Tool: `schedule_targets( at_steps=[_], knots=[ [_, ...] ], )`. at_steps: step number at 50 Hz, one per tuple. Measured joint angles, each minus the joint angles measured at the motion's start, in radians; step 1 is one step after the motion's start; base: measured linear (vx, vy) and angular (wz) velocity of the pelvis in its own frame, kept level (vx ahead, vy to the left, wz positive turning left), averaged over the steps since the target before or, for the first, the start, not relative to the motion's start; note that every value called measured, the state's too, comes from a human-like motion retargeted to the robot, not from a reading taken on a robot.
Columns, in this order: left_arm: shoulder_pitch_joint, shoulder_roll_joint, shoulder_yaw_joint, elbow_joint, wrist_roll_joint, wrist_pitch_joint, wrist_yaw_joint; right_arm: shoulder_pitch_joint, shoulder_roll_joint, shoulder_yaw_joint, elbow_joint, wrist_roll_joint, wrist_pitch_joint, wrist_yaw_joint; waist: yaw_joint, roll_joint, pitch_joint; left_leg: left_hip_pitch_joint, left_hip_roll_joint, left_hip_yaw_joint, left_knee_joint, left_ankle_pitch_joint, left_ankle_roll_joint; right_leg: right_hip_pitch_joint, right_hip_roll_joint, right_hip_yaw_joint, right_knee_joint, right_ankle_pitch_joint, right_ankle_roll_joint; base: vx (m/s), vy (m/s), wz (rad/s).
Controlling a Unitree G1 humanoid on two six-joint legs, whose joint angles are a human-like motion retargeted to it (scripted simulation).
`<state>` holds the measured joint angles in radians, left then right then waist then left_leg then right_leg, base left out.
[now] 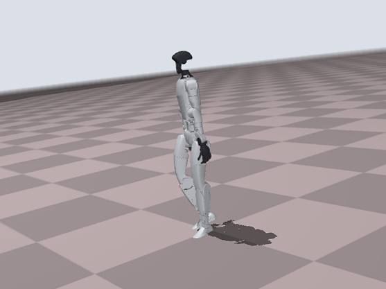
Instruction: In place motions
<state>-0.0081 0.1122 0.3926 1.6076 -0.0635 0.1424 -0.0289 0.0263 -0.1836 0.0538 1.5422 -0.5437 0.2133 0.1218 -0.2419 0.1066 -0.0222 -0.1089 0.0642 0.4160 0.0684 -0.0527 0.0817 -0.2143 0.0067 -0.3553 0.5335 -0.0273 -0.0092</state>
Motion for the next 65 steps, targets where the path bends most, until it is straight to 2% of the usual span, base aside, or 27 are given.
schedule_targets(
  at_steps=[2,5,8,12,17,18,20,22,23,25,28,30,33,35,38,43,44,45,47,48,50,52,55,56,60,63,65],
  knots=[
    [-0.057,0.008,-0.021,-0.054,-0.012,-0.006,-0.002,-0.004,-0.014,-0.033,0.015,0.05,-0.008,0.003,-0.007,-0.003,0.047,-0.003,0.009,-0.001,-0.005,0.005,0.004,-0.12,-0.029,0.028,0.231,0.03,0.028,-0.26,0.11,-0.49],
    [-0.121,0.045,-0.1,-0.112,-0.024,-0.009,-0.041,0.03,-0.037,-0.034,0.028,0.107,-0.012,0.046,-0.003,-0.001,0.057,-0.017,0.019,0.007,-0.008,0.01,0.01,-0.274,-0.048,0.05,0.47,-0.033,-0.012,-0.03,0.04,-0.25],
    [-0.144,0.061,-0.093,-0.151,0.045,0.004,-0.053,0.033,-0.039,-0.039,0.08,0.103,0.024,0.031,-0.025,0.005,0.045,-0.032,0.025,-0.011,-0.011,0.013,0.015,-0.357,-0.016,0.095,0.529,-0.05,-0.002,0.0,0.0,0.0],
    [-0.135,0.056,-0.121,-0.178,0.047,-0.035,-0.024,0.041,-0.037,-0.043,0.102,0.11,0.031,0.016,-0.019,0.015,0.043,-0.013,0.039,-0.006,-0.024,0.015,0.009,-0.301,0.036,0.121,0.412,-0.033,0.0,0.04,-0.01,-0.03],
    [-0.058,0.037,-0.103,-0.175,0.088,-0.024,-0.035,0.024,-0.022,-0.007,0.098,0.114,0.025,0.008,-0.045,-0.008,0.036,0.029,0.017,0.006,0.001,-0.015,-0.007,-0.054,0.052,0.083,0.052,-0.015,-0.019,0.14,-0.01,0.26],
    [-0.033,0.027,-0.101,-0.165,0.089,-0.028,-0.027,0.015,-0.016,0.001,0.1,0.122,0.026,0.006,-0.044,-0.019,0.032,0.033,0.002,-0.004,0.025,-0.031,-0.007,0.018,0.047,0.069,-0.056,-0.053,-0.009,0.16,0.0,0.43],
    [0.015,0.008,-0.093,-0.142,0.082,-0.033,-0.015,-0.001,-0.004,0.021,0.097,0.138,0.026,0.005,-0.015,-0.037,0.026,0.032,-0.014,-0.005,0.094,-0.05,-0.008,0.135,0.029,0.015,-0.236,-0.188,-0.04,0.13,-0.01,0.21],
    [0.053,0.0,-0.072,-0.109,0.067,-0.046,-0.001,-0.025,0.014,0.043,0.078,0.141,0.03,0.023,-0.027,-0.062,0.014,-0.028,-0.023,0.018,0.245,0.045,-0.005,0.189,0.0,-0.041,-0.374,-0.172,-0.059,-0.01,-0.06,1.48],
    [0.058,0.001,-0.06,-0.088,0.062,-0.054,0.006,-0.047,0.022,0.048,0.065,0.135,0.037,0.042,-0.097,-0.07,0.007,-0.105,-0.02,-0.028,0.359,0.135,-0.012,0.189,-0.013,-0.123,-0.411,-0.148,-0.063,-0.2,-0.07,2.72],
    [0.056,0.001,-0.039,-0.037,0.026,-0.062,0.029,-0.12,0.034,0.061,0.014,0.108,0.054,0.094,-0.094,-0.062,0.04,-0.327,0.019,-0.127,0.671,0.261,-0.023,0.169,-0.02,-0.162,-0.424,-0.127,-0.054,-0.35,-0.08,1.37],
    [0.082,0.019,-0.03,0.036,-0.038,-0.07,0.005,-0.198,0.035,0.123,-0.08,0.04,0.044,0.139,0.018,-0.087,0.103,-0.443,0.12,-0.092,0.96,0.155,0.003,0.19,-0.024,-0.087,-0.398,-0.123,-0.055,-0.19,-0.03,-1.09],
    [0.095,0.032,0.002,0.088,-0.022,-0.045,-0.028,-0.229,0.039,0.172,-0.162,-0.01,0.018,0.134,0.03,-0.111,0.12,-0.504,0.158,-0.064,1.092,0.103,0.021,0.201,-0.03,-0.069,-0.396,-0.122,-0.076,-0.04,0.05,-0.68],
    [0.166,0.027,0.05,0.092,0.027,-0.007,0.015,-0.222,0.051,0.18,-0.239,-0.058,-0.052,0.071,0.028,-0.126,0.085,-0.555,0.133,-0.083,1.16,0.094,0.032,0.213,-0.045,-0.057,-0.415,-0.111,-0.075,0.16,0.0,-0.03],
    [0.192,0.024,0.053,0.092,0.021,-0.003,0.015,-0.219,0.052,0.17,-0.267,-0.047,-0.102,0.047,0.039,-0.123,0.065,-0.55,0.122,-0.089,1.145,0.093,0.033,0.221,-0.044,-0.069,-0.444,-0.094,-0.074,0.12,0.01,-0.05],
    [0.19,0.019,0.07,0.092,0.01,0.005,0.002,-0.209,0.06,0.136,-0.28,-0.023,-0.115,0.053,0.049,-0.124,0.053,-0.45,0.089,-0.083,1.007,0.093,0.027,0.228,-0.053,-0.078,-0.461,-0.088,-0.065,0.0,0.0,0.0],
    [0.144,0.02,0.039,0.092,-0.004,0.001,0.005,-0.134,0.063,0.058,-0.212,0.036,-0.099,0.061,0.053,-0.088,0.033,-0.125,-0.033,-0.139,0.483,0.172,-0.015,0.215,-0.024,-0.048,-0.38,-0.154,-0.052,0.14,0.03,-0.21],
    [0.126,0.022,0.029,0.092,-0.003,-0.004,0.005,-0.116,0.057,0.048,-0.19,0.044,-0.095,0.068,0.061,-0.076,0.04,-0.052,-0.036,-0.132,0.371,0.102,-0.022,0.207,-0.01,-0.029,-0.338,-0.174,-0.048,0.12,0.03,-0.79],
    [0.107,0.025,0.019,0.092,-0.001,-0.01,0.006,-0.099,0.05,0.037,-0.166,0.049,-0.089,0.076,0.069,-0.065,0.047,0.017,-0.032,-0.116,0.268,-0.014,-0.025,0.197,0.003,-0.009,-0.29,-0.196,-0.043,0.14,0.05,-0.47],
    [0.079,0.027,-0.009,0.067,0.004,-0.017,-0.001,-0.065,0.031,0.017,-0.112,0.039,-0.063,0.089,0.05,-0.037,0.027,0.091,-0.001,0.027,0.119,-0.12,0.02,0.122,0.017,-0.005,-0.148,-0.15,-0.02,0.11,0.07,-0.71],
    [0.058,0.028,-0.018,0.05,0.005,-0.015,-0.012,-0.057,0.019,0.014,-0.085,0.031,-0.043,0.094,0.078,-0.032,-0.007,0.084,0.006,0.091,0.073,-0.111,0.005,0.029,0.013,0.031,-0.026,-0.073,-0.004,-0.07,0.06,-1.39],
    [-0.018,0.043,-0.046,0.014,0.004,-0.002,-0.044,-0.055,0.003,-0.002,-0.042,0.047,-0.01,0.089,0.067,-0.037,0.001,0.012,-0.003,0.049,0.079,-0.086,0.005,-0.125,-0.009,0.029,0.217,0.017,0.007,-0.29,0.06,-0.22],
    [-0.092,0.061,-0.084,-0.038,0.006,0.005,-0.055,-0.047,-0.006,-0.032,0.008,0.107,0.006,0.048,-0.041,-0.008,0.085,-0.014,0.019,-0.101,0.098,-0.059,0.011,-0.26,-0.026,-0.016,0.449,-0.011,0.001,-0.35,0.05,1.68],
    [-0.176,0.096,-0.141,-0.117,0.004,-0.001,-0.075,-0.037,-0.03,-0.04,0.09,0.147,0.016,0.08,-0.062,0.005,0.116,-0.016,0.042,-0.094,0.068,-0.037,0.009,-0.358,-0.046,-0.03,0.621,-0.083,-0.024,-0.19,0.03,0.34],
    [-0.173,0.092,-0.137,-0.146,0.02,-0.011,-0.064,-0.022,-0.035,-0.042,0.11,0.13,0.031,0.09,-0.072,0.008,0.108,-0.016,0.047,-0.098,0.058,-0.03,0.006,-0.377,-0.03,-0.022,0.643,-0.087,-0.021,0.05,0.0,0.22],
    [-0.149,0.077,-0.162,-0.216,0.039,-0.068,-0.014,0.052,-0.047,-0.06,0.158,0.086,0.059,0.063,-0.065,0.026,0.062,-0.013,0.065,-0.082,0.028,-0.012,-0.002,-0.374,0.016,-0.009,0.613,-0.065,-0.012,0.17,-0.04,-0.19],
    [-0.141,0.08,-0.178,-0.223,0.057,-0.069,-0.035,0.067,-0.043,-0.049,0.158,0.113,0.07,0.043,-0.052,-0.005,0.084,0.046,0.043,-0.055,0.004,-0.013,-0.007,-0.225,0.025,-0.008,0.442,-0.047,-0.021,0.04,-0.03,-0.19],
    [-0.109,0.063,-0.167,-0.209,0.077,-0.061,-0.037,0.073,-0.038,-0.046,0.158,0.12,0.081,0.045,-0.043,-0.017,0.069,0.067,0.032,-0.041,0.009,-0.026,-0.013,-0.102,0.029,-0.014,0.26,-0.027,-0.016,0.15,-0.04,0.0]
  ],
)
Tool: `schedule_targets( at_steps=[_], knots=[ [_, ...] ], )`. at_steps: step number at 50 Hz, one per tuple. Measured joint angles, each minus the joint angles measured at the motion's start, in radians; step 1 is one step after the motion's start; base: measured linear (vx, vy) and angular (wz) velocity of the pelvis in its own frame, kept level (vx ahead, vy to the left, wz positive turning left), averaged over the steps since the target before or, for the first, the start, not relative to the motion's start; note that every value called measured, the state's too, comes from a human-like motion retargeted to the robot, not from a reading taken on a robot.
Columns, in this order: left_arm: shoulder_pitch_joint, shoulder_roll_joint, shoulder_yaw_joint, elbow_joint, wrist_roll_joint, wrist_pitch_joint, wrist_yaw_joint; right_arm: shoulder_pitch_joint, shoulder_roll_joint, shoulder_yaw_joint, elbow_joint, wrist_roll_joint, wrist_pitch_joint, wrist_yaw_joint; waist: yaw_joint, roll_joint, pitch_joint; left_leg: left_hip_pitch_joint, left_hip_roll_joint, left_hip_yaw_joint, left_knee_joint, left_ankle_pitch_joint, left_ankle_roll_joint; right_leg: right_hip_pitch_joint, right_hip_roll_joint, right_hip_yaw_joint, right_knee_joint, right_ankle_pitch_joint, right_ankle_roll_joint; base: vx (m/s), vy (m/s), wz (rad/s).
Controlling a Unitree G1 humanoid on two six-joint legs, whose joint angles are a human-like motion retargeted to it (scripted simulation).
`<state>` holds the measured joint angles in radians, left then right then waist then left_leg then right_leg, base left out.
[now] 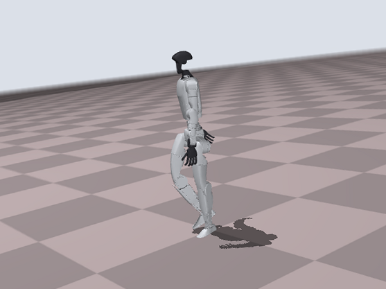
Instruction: In place motions
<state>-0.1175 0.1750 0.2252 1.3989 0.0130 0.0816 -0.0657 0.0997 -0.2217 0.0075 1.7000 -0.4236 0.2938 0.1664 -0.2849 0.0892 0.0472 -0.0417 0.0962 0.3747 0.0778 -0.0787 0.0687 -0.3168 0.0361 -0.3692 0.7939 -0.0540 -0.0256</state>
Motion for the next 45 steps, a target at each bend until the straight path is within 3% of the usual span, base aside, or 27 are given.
schedule_targets(
  at_steps=[2,3,5,8,10,13,19,25,30,32,33,35,36,38,40,42,45],
  knots=[
    [0.041,-0.025,0.02,0.023,-0.001,-0.005,0.011,-0.006,0.007,0.006,0.0,0.003,0.003,0.004,0.003,-0.01,-0.019,0.0,-0.012,-0.008,0.038,-0.02,-0.003,0.119,-0.006,-0.01,-0.195,0.002,0.023,0.16,-0.06,0.14],
    [0.069,-0.042,0.032,0.041,-0.012,-0.01,0.016,-0.017,0.012,0.012,0.0,0.005,-0.003,0.004,0.007,-0.019,-0.029,-0.008,-0.026,-0.024,0.078,-0.03,-0.002,0.19,-0.011,-0.018,-0.311,-0.062,0.043,0.17,-0.04,0.17],
    [0.119,-0.062,0.058,0.081,-0.036,-0.023,0.021,-0.044,0.024,0.035,-0.003,0.01,-0.019,0.0,0.009,-0.035,-0.038,-0.031,-0.035,-0.005,0.195,0.02,-0.006,0.274,-0.024,-0.076,-0.473,-0.179,-0.01,0.07,-0.07,0.36],
    [0.142,-0.063,0.105,0.141,-0.035,-0.023,0.04,-0.113,0.049,0.052,-0.09,0.004,-0.02,0.021,0.05,-0.065,-0.066,-0.299,0.035,0.018,0.622,0.259,-0.007,0.255,-0.082,-0.066,-0.56,-0.187,-0.008,-0.22,-0.09,0.27],
    [0.146,-0.065,0.105,0.186,-0.073,-0.03,0.063,-0.164,0.059,0.057,-0.174,-0.017,-0.036,0.044,0.041,-0.057,-0.011,-0.481,0.046,-0.098,0.898,0.239,0.038,0.246,-0.071,-0.082,-0.543,-0.18,-0.013,-0.29,-0.04,0.57],
    [0.142,-0.053,0.15,0.268,-0.083,-0.012,0.012,-0.258,0.052,0.115,-0.311,-0.041,-0.059,0.076,0.089,-0.09,0.059,-0.671,0.154,-0.03,1.208,0.131,0.105,0.253,-0.09,-0.048,-0.56,-0.146,-0.035,-0.29,0.02,-0.4],
    [0.267,-0.045,0.191,0.301,-0.019,0.009,0.012,-0.307,0.058,0.157,-0.498,-0.063,-0.166,0.025,0.149,-0.142,0.03,-0.901,0.14,0.005,1.434,0.078,0.134,0.24,-0.141,-0.026,-0.6,-0.098,-0.054,0.08,-0.01,-0.44],
    [0.316,-0.042,0.205,0.301,-0.027,0.052,0.004,-0.293,0.078,0.141,-0.529,-0.065,-0.19,0.031,0.124,-0.111,0.028,-0.682,0.082,-0.036,1.173,0.105,0.097,0.288,-0.115,-0.044,-0.629,-0.101,-0.044,0.06,0.01,0.11],
    [0.316,-0.036,0.214,0.301,-0.03,0.035,0.011,-0.184,0.085,0.101,-0.399,-0.068,-0.183,0.041,0.09,-0.065,-0.045,-0.239,-0.088,-0.135,0.502,0.203,0.01,0.306,-0.072,-0.057,-0.609,-0.14,-0.025,0.27,-0.02,-0.04],
    [0.295,-0.031,0.202,0.3,-0.032,0.021,0.018,-0.138,0.071,0.075,-0.331,-0.091,-0.158,0.066,0.107,-0.042,-0.049,-0.059,-0.09,-0.1,0.223,0.046,0.0,0.3,-0.033,-0.018,-0.544,-0.163,-0.021,0.32,0.0,-0.61],
    [0.283,-0.029,0.193,0.298,-0.035,0.016,0.022,-0.114,0.06,0.06,-0.294,-0.105,-0.144,0.076,0.096,-0.027,-0.056,0.021,-0.064,0.009,0.114,-0.038,0.025,0.292,-0.016,-0.017,-0.507,-0.159,-0.014,0.33,0.01,0.3],
    [0.249,-0.034,0.169,0.295,-0.047,0.02,0.016,-0.071,0.033,0.035,-0.22,-0.134,-0.11,0.08,-0.012,0.022,-0.097,0.05,-0.045,0.019,-0.03,-0.003,0.022,0.233,0.003,-0.096,-0.412,-0.061,0.009,0.16,0.06,1.11],
    [0.191,-0.032,0.164,0.288,-0.053,0.033,0.006,-0.082,0.026,0.024,-0.186,-0.123,-0.088,0.066,-0.013,0.039,-0.094,-0.008,-0.023,-0.018,-0.022,0.02,0.01,0.139,-0.004,-0.11,-0.285,0.047,0.01,-0.31,0.12,0.09],
    [0.078,-0.026,0.16,0.233,-0.055,0.04,0.01,-0.115,0.009,-0.009,-0.125,-0.064,-0.072,0.014,0.018,0.034,-0.018,-0.049,-0.001,-0.024,-0.017,0.047,0.01,-0.06,-0.029,-0.028,0.053,0.159,0.032,-0.62,0.15,-1.05],
    [0.011,-0.011,0.084,0.121,-0.082,0.017,0.011,-0.124,-0.019,-0.04,-0.079,0.02,-0.087,-0.036,-0.002,0.033,0.066,-0.026,0.001,-0.028,-0.034,0.053,0.013,-0.199,-0.041,-0.002,0.322,0.122,0.012,-0.42,0.14,-0.04],
    [-0.044,0.033,-0.023,0.044,-0.079,0.01,-0.02,-0.113,-0.039,-0.036,-0.029,0.078,-0.079,-0.029,-0.017,0.04,0.079,-0.034,0.007,-0.016,-0.041,0.06,0.016,-0.342,-0.092,-0.012,0.543,0.063,-0.013,-0.12,0.13,0.29],
    [-0.047,0.085,-0.011,-0.001,0.051,0.016,-0.021,-0.09,-0.04,0.007,0.0,0.073,0.011,-0.03,-0.12,0.045,0.053,-0.063,0.013,-0.046,-0.051,0.075,0.011,-0.503,-0.046,0.026,0.673,0.014,0.018,0.08,-0.01,0.27]
  ],
)
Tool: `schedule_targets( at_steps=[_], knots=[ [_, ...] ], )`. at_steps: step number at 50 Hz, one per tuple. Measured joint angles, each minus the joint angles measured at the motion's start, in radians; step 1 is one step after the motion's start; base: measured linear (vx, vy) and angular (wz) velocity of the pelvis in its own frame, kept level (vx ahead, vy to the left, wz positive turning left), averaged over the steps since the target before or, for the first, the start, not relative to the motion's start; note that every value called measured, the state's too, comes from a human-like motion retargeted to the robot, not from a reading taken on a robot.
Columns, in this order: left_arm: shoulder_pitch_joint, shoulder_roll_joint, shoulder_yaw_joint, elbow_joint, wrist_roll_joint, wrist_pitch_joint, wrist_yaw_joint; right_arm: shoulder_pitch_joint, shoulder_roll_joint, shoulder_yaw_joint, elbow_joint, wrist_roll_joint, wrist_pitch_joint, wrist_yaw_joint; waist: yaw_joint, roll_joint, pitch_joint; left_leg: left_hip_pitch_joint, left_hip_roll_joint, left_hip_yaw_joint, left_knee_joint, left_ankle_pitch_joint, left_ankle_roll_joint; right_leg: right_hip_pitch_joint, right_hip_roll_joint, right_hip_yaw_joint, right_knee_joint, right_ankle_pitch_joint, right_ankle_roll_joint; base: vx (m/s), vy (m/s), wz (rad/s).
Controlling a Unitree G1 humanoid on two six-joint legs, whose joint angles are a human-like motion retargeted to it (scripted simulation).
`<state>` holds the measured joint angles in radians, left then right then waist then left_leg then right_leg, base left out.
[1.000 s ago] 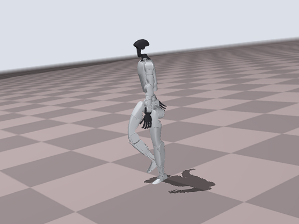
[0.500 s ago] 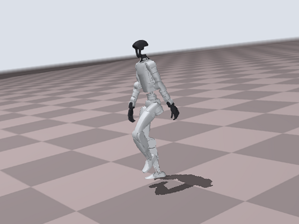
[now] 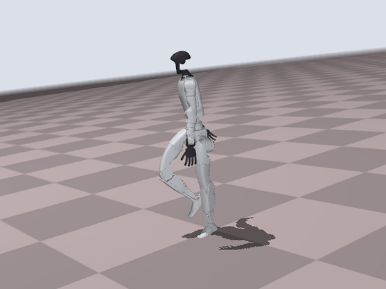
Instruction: In place motions
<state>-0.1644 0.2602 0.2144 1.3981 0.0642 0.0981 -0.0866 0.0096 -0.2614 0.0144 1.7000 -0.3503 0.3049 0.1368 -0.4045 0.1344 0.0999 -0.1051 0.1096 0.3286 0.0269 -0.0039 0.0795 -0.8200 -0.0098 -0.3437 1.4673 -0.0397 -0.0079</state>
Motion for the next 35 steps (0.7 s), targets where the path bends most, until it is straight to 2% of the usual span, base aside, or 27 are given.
schedule_targets(
  at_steps=[2,3,5,8,11,12,13,15,16,17,18,20,21,23,25,29,32,35],
  knots=[
    [0.023,-0.011,-0.036,-0.004,0.046,-0.008,0.033,0.046,-0.005,-0.029,0.0,-0.014,-0.002,-0.031,0.023,0.036,-0.074,-0.043,0.014,0.011,-0.003,0.0,-0.001,-0.055,0.022,0.01,-0.011,-0.017,0.021,0.21,-0.07,-0.4],
    [0.024,-0.012,-0.081,-0.006,0.041,-0.017,0.034,0.059,-0.004,-0.042,0.0,-0.006,-0.018,-0.033,0.05,0.04,-0.085,-0.042,0.018,0.023,-0.003,-0.002,-0.002,-0.039,0.023,0.009,-0.039,-0.02,0.012,0.12,-0.06,-0.38],
    [0.021,-0.01,-0.136,-0.004,0.022,-0.026,0.021,0.065,0.005,-0.051,0.0,0.011,-0.045,-0.027,0.061,0.017,-0.063,-0.005,0.007,0.032,-0.005,-0.008,-0.005,0.043,0.002,0.003,-0.11,-0.024,-0.008,0.03,-0.03,-0.07],
    [0.078,-0.063,-0.057,0.021,0.062,-0.014,0.026,0.055,0.028,-0.041,-0.008,0.023,-0.072,-0.025,0.092,-0.024,-0.045,0.064,-0.006,0.075,0.017,-0.043,-0.019,0.3,0.028,0.043,-0.42,-0.009,-0.013,0.19,-0.02,-0.27],
    [0.164,-0.137,0.017,0.078,0.014,-0.012,0.02,0.052,0.041,-0.019,-0.024,0.03,-0.084,-0.041,0.098,-0.033,-0.057,0.08,-0.025,0.018,0.099,-0.086,-0.013,0.597,0.066,0.068,-0.863,0.043,0.047,0.3,-0.07,0.32],
    [0.189,-0.156,0.037,0.103,-0.02,-0.012,0.001,0.044,0.045,-0.005,-0.035,0.033,-0.086,-0.048,0.099,-0.045,-0.055,0.078,-0.039,0.001,0.149,-0.083,-0.009,0.694,0.061,0.05,-1.005,0.013,0.054,0.17,-0.06,0.43],
    [0.212,-0.167,0.059,0.129,-0.056,-0.014,-0.026,0.033,0.051,0.015,-0.048,0.034,-0.088,-0.058,0.106,-0.061,-0.048,0.074,-0.039,0.02,0.222,-0.057,-0.014,0.775,0.032,0.001,-1.102,-0.111,0.027,0.05,-0.07,1.15],
    [0.237,-0.164,0.109,0.174,-0.101,-0.005,-0.077,-0.01,0.07,0.039,-0.082,0.019,-0.087,-0.078,-0.01,-0.061,-0.073,-0.05,-0.018,-0.045,0.466,0.119,-0.024,0.836,-0.007,-0.214,-1.274,-0.183,-0.045,-0.13,-0.09,1.6],
    [0.255,-0.164,0.139,0.189,-0.108,-0.002,-0.077,-0.028,0.076,0.041,-0.108,0.001,-0.091,-0.082,0.118,-0.077,-0.094,-0.187,0.027,0.021,0.651,0.195,-0.014,0.804,-0.012,-0.091,-1.272,-0.174,-0.036,-0.23,-0.1,-0.98],
    [0.267,-0.165,0.159,0.205,-0.124,0.001,-0.073,-0.05,0.083,0.04,-0.135,-0.018,-0.094,-0.082,0.193,-0.08,-0.098,-0.311,0.055,0.034,0.813,0.243,0.001,0.777,-0.01,-0.021,-1.265,-0.167,-0.03,-0.25,-0.12,-1.43],
    [0.266,-0.168,0.159,0.224,-0.159,0.002,-0.062,-0.082,0.089,0.033,-0.166,-0.038,-0.096,-0.073,0.161,-0.057,-0.068,-0.411,0.051,-0.059,0.925,0.236,0.028,0.759,0.009,-0.055,-1.248,-0.163,-0.031,-0.32,-0.11,0.28],
    [0.247,-0.161,0.198,0.288,-0.204,-0.001,-0.078,-0.158,0.092,0.056,-0.247,-0.056,-0.088,-0.031,0.211,-0.059,0.022,-0.517,0.167,-0.032,1.132,0.141,0.06,0.78,0.006,-0.067,-1.23,-0.151,-0.04,-0.38,-0.04,0.01],
    [0.248,-0.159,0.214,0.296,-0.222,0.021,-0.098,-0.188,0.096,0.079,-0.296,-0.059,-0.083,-0.018,0.219,-0.084,0.062,-0.555,0.192,-0.005,1.209,0.107,0.073,0.797,0.005,-0.046,-1.242,-0.142,-0.056,-0.37,0.03,-0.87],
    [0.266,-0.156,0.242,0.302,-0.223,0.063,-0.132,-0.233,0.111,0.111,-0.387,-0.07,-0.092,-0.005,0.231,-0.136,0.103,-0.64,0.181,0.02,1.32,0.064,0.086,0.811,-0.033,-0.008,-1.255,-0.121,-0.059,-0.26,0.03,-0.61],
    [0.31,-0.149,0.251,0.302,-0.171,0.075,-0.145,-0.237,0.123,0.123,-0.46,-0.078,-0.137,0.001,0.231,-0.164,0.081,-0.729,0.134,0.009,1.379,0.045,0.09,0.804,-0.061,-0.003,-1.271,-0.103,-0.06,0.08,-0.01,-0.24],
    [0.392,-0.148,0.207,0.302,-0.089,0.066,-0.105,-0.205,0.113,0.143,-0.549,-0.079,-0.231,0.053,0.279,-0.163,-0.009,-0.76,0.142,0.046,1.371,0.025,0.101,0.773,-0.079,-0.013,-1.305,-0.079,-0.062,0.25,-0.02,-0.24],
    [0.375,-0.143,0.19,0.302,-0.068,0.078,-0.112,-0.198,0.123,0.126,-0.571,-0.119,-0.225,0.051,0.253,-0.148,0.005,-0.645,0.105,0.038,1.247,0.036,0.082,0.795,-0.068,-0.029,-1.33,-0.074,-0.053,-0.04,0.0,0.27],
    [0.356,-0.141,0.186,0.302,-0.06,0.078,-0.099,-0.159,0.136,0.105,-0.525,-0.105,-0.221,0.007,0.223,-0.13,-0.021,-0.479,0.032,0.007,1.032,0.067,0.035,0.81,-0.058,-0.053,-1.347,-0.079,-0.042,0.15,0.0,0.36]
  ],
)
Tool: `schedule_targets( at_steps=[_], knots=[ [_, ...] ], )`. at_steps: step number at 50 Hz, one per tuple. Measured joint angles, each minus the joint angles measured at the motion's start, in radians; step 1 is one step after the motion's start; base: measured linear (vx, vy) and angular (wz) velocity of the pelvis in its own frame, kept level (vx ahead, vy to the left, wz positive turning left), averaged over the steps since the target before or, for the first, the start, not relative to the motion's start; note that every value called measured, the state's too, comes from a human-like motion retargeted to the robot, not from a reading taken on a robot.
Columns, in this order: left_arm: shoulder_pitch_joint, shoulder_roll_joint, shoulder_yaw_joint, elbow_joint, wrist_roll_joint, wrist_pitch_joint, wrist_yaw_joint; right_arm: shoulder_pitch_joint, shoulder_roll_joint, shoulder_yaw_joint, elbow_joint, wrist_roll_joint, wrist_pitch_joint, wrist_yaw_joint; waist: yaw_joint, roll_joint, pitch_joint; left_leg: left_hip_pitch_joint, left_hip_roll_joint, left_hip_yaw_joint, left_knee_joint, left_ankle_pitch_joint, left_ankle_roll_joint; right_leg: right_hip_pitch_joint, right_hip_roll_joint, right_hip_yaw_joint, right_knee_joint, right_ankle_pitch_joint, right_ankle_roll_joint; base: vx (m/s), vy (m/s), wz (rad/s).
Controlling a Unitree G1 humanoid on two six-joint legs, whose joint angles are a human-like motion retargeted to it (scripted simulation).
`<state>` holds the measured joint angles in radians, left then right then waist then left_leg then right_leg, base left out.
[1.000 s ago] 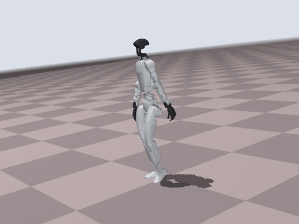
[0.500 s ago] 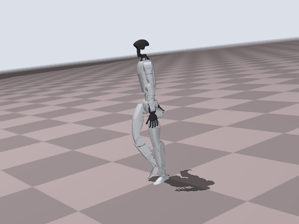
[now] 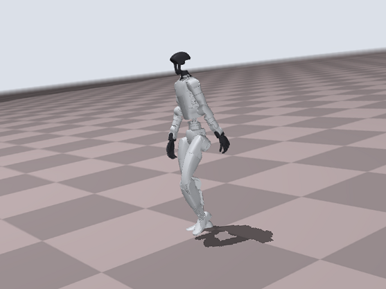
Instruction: In place motions
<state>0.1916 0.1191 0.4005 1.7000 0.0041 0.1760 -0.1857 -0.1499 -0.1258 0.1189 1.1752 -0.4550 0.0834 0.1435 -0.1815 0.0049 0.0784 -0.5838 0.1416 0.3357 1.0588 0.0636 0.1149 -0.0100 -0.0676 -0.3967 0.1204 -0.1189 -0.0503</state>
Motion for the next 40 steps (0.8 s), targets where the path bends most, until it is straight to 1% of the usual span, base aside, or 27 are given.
schedule_targets(
  at_steps=[2,3,4,5,6,7,8,9,10,12,14,15,17,20,23,25,27,28,30,31,32,33,34,35,37,38,40],
  knots=[
    [-0.017,0.007,-0.009,0.0,-0.009,-0.016,0.012,0.06,0.003,-0.019,0.069,0.019,0.016,0.001,-0.015,0.02,-0.038,0.213,-0.071,-0.007,-0.317,0.076,-0.012,-0.002,0.02,-0.004,0.025,-0.028,0.005,0.33,-0.05,-0.04],
    [-0.027,0.009,-0.016,0.0,-0.016,-0.024,0.017,0.087,0.002,-0.029,0.105,0.022,0.027,0.007,-0.007,0.024,-0.043,0.323,-0.105,0.001,-0.491,0.148,-0.014,-0.001,0.031,0.015,0.051,-0.046,0.004,0.34,-0.03,-0.52],
    [-0.039,0.011,-0.023,-0.009,-0.023,-0.028,0.024,0.111,-0.002,-0.042,0.142,0.021,0.039,0.014,0.002,0.03,-0.039,0.42,-0.132,-0.007,-0.639,0.072,-0.024,-0.004,0.049,0.036,0.09,-0.055,0.004,0.31,-0.02,-0.74],
    [-0.053,0.013,-0.032,-0.022,-0.029,-0.032,0.032,0.133,-0.008,-0.056,0.18,0.019,0.052,0.022,0.013,0.038,-0.032,0.511,-0.155,-0.022,-0.774,-0.078,-0.037,-0.009,0.071,0.057,0.135,-0.061,0.004,0.24,0.01,-0.07],
    [-0.071,0.011,-0.035,-0.038,-0.037,-0.033,0.042,0.145,-0.02,-0.07,0.224,0.005,0.065,0.029,-0.026,0.051,-0.044,0.568,-0.125,0.079,-0.86,-0.144,-0.019,-0.045,0.08,0.03,0.205,-0.01,0.019,0.15,0.05,0.32],
    [-0.093,0.009,-0.035,-0.056,-0.046,-0.033,0.05,0.151,-0.031,-0.08,0.265,-0.01,0.08,0.036,-0.051,0.067,-0.06,0.591,-0.104,0.138,-0.931,-0.179,-0.008,-0.105,0.085,0.007,0.3,0.06,0.036,-0.04,0.08,0.13],
    [-0.125,0.005,-0.029,-0.075,-0.058,-0.033,0.054,0.146,-0.042,-0.084,0.3,-0.027,0.102,0.042,-0.049,0.087,-0.082,0.55,-0.104,0.111,-0.975,-0.154,-0.007,-0.216,0.083,-0.004,0.449,0.17,0.057,-0.19,0.1,-0.35],
    [-0.159,0.002,-0.03,-0.101,-0.075,-0.036,0.059,0.144,-0.053,-0.088,0.325,-0.031,0.121,0.035,-0.069,0.098,-0.072,0.526,-0.098,0.088,-0.992,-0.136,-0.009,-0.32,0.072,0.009,0.619,0.209,0.076,-0.29,0.13,-0.33],
    [-0.193,0.0,-0.034,-0.13,-0.093,-0.042,0.062,0.143,-0.063,-0.091,0.346,-0.029,0.137,0.02,-0.101,0.106,-0.046,0.513,-0.089,0.065,-0.996,-0.123,-0.012,-0.421,0.058,0.036,0.8,0.212,0.095,-0.26,0.14,0.21],
    [-0.265,0.026,-0.088,-0.18,-0.129,-0.039,0.038,0.15,-0.084,-0.097,0.402,0.018,0.132,-0.028,-0.143,0.108,0.003,0.516,-0.08,0.052,-1.012,-0.103,-0.01,-0.552,0.051,0.058,1.028,0.152,0.067,-0.26,0.13,0.5],
    [-0.345,0.073,-0.113,-0.214,-0.11,-0.02,-0.006,0.147,-0.098,-0.092,0.455,0.068,0.115,-0.046,-0.207,0.113,0.048,0.525,-0.05,0.075,-1.018,-0.098,-0.016,-0.645,0.015,0.024,1.19,0.097,0.041,-0.24,0.09,0.73],
    [-0.365,0.088,-0.101,-0.238,-0.07,-0.012,-0.018,0.153,-0.103,-0.089,0.48,0.09,0.113,-0.052,-0.228,0.11,0.059,0.53,-0.039,0.078,-1.02,-0.096,-0.023,-0.677,0.004,0.014,1.245,0.077,0.033,-0.06,0.02,0.52],
    [-0.364,0.076,-0.089,-0.295,-0.015,-0.02,0.036,0.187,-0.109,-0.109,0.517,0.105,0.124,-0.079,-0.237,0.127,0.024,0.506,-0.025,0.067,-1.024,-0.091,-0.026,-0.743,0.034,0.021,1.282,0.061,0.043,0.11,-0.04,0.18],
    [-0.352,0.071,-0.154,-0.345,-0.023,-0.089,0.086,0.258,-0.113,-0.144,0.525,0.116,0.138,-0.103,-0.2,0.127,-0.027,0.501,-0.031,0.071,-1.032,-0.086,-0.028,-0.737,0.046,0.027,1.243,0.058,0.04,0.23,-0.09,-0.08],
    [-0.341,0.073,-0.193,-0.354,0.0,-0.089,0.076,0.282,-0.109,-0.145,0.525,0.126,0.147,-0.08,-0.168,0.075,-0.015,0.565,-0.064,0.094,-1.041,-0.093,-0.033,-0.571,0.037,0.027,1.067,0.059,0.024,0.14,-0.03,-0.05],
    [-0.316,0.059,-0.178,-0.342,0.031,-0.076,0.075,0.281,-0.103,-0.131,0.525,0.119,0.156,-0.068,-0.139,0.058,-0.019,0.59,-0.073,0.109,-1.034,-0.107,-0.034,-0.443,0.074,0.048,0.884,0.076,0.021,0.14,-0.02,-0.35],
    [-0.267,0.031,-0.16,-0.313,0.033,-0.073,0.076,0.269,-0.096,-0.106,0.525,0.107,0.159,-0.069,-0.126,0.051,-0.044,0.593,-0.085,0.098,-1.007,-0.129,-0.033,-0.284,0.115,0.078,0.612,0.113,0.049,0.2,-0.03,-0.04],
    [-0.239,0.017,-0.149,-0.294,0.028,-0.072,0.074,0.257,-0.093,-0.091,0.525,0.101,0.159,-0.069,-0.126,0.044,-0.052,0.593,-0.095,0.089,-0.984,-0.138,-0.031,-0.198,0.131,0.081,0.467,0.111,0.068,0.2,-0.03,0.12],
    [-0.178,-0.006,-0.112,-0.251,0.019,-0.066,0.074,0.221,-0.082,-0.054,0.525,0.087,0.154,-0.064,-0.116,0.027,-0.065,0.588,-0.104,0.101,-0.904,-0.13,-0.037,-0.037,0.108,-0.004,0.22,-0.018,0.04,0.13,-0.04,0.16],
    [-0.159,-0.009,-0.089,-0.229,0.017,-0.062,0.076,0.201,-0.072,-0.038,0.509,0.081,0.154,-0.058,-0.126,0.018,-0.085,0.538,-0.106,0.104,-0.817,-0.063,-0.045,-0.02,0.09,-0.043,0.142,-0.038,0.006,-0.08,-0.06,0.9],
    [-0.146,-0.009,-0.067,-0.205,0.016,-0.058,0.078,0.175,-0.061,-0.029,0.485,0.076,0.153,-0.048,-0.15,0.02,-0.098,0.462,-0.095,0.085,-0.701,0.022,-0.059,-0.012,0.077,-0.085,0.077,-0.053,-0.01,-0.35,-0.06,2.33],
    [-0.145,-0.003,-0.05,-0.18,0.016,-0.056,0.08,0.137,-0.049,-0.03,0.446,0.076,0.15,-0.03,-0.202,0.039,-0.096,0.337,-0.058,0.021,-0.524,0.14,-0.082,-0.022,0.073,-0.133,0.038,-0.058,0.006,-0.45,-0.07,1.62],
    [-0.14,0.001,-0.042,-0.161,-0.001,-0.063,0.087,0.107,-0.042,-0.028,0.404,0.079,0.14,-0.016,-0.143,0.026,-0.074,0.222,-0.036,0.01,-0.361,0.231,-0.075,-0.031,0.071,-0.079,0.028,-0.05,0.006,-0.46,-0.1,-0.38],
    [-0.133,0.003,-0.039,-0.145,-0.027,-0.076,0.097,0.081,-0.037,-0.023,0.359,0.084,0.125,-0.003,-0.03,-0.003,-0.043,0.111,-0.022,0.026,-0.204,0.308,-0.052,-0.039,0.069,0.025,0.032,-0.034,-0.001,-0.35,-0.12,-1.5],
    [-0.128,0.016,-0.041,-0.107,-0.072,-0.068,0.076,0.0,-0.046,0.001,0.291,0.079,0.108,0.049,-0.013,-0.014,0.038,-0.043,0.003,-0.05,0.033,0.211,0.02,-0.018,0.045,-0.047,0.057,-0.024,-0.01,-0.29,-0.08,-0.34],
    [-0.13,0.025,-0.033,-0.073,-0.059,-0.057,0.035,-0.039,-0.057,0.012,0.254,0.066,0.109,0.078,0.014,-0.034,0.069,-0.107,0.058,-0.002,0.144,0.168,0.074,-0.013,0.044,-0.028,0.063,-0.023,-0.028,-0.26,-0.05,-0.39],
    [-0.127,0.034,0.004,-0.004,-0.019,-0.025,-0.022,-0.096,-0.058,0.008,0.174,0.009,0.121,0.091,0.081,-0.062,0.102,-0.213,0.163,0.074,0.32,0.071,0.142,-0.021,0.029,0.019,0.079,-0.02,-0.047,-0.17,-0.09,-1.05]
  ],
)
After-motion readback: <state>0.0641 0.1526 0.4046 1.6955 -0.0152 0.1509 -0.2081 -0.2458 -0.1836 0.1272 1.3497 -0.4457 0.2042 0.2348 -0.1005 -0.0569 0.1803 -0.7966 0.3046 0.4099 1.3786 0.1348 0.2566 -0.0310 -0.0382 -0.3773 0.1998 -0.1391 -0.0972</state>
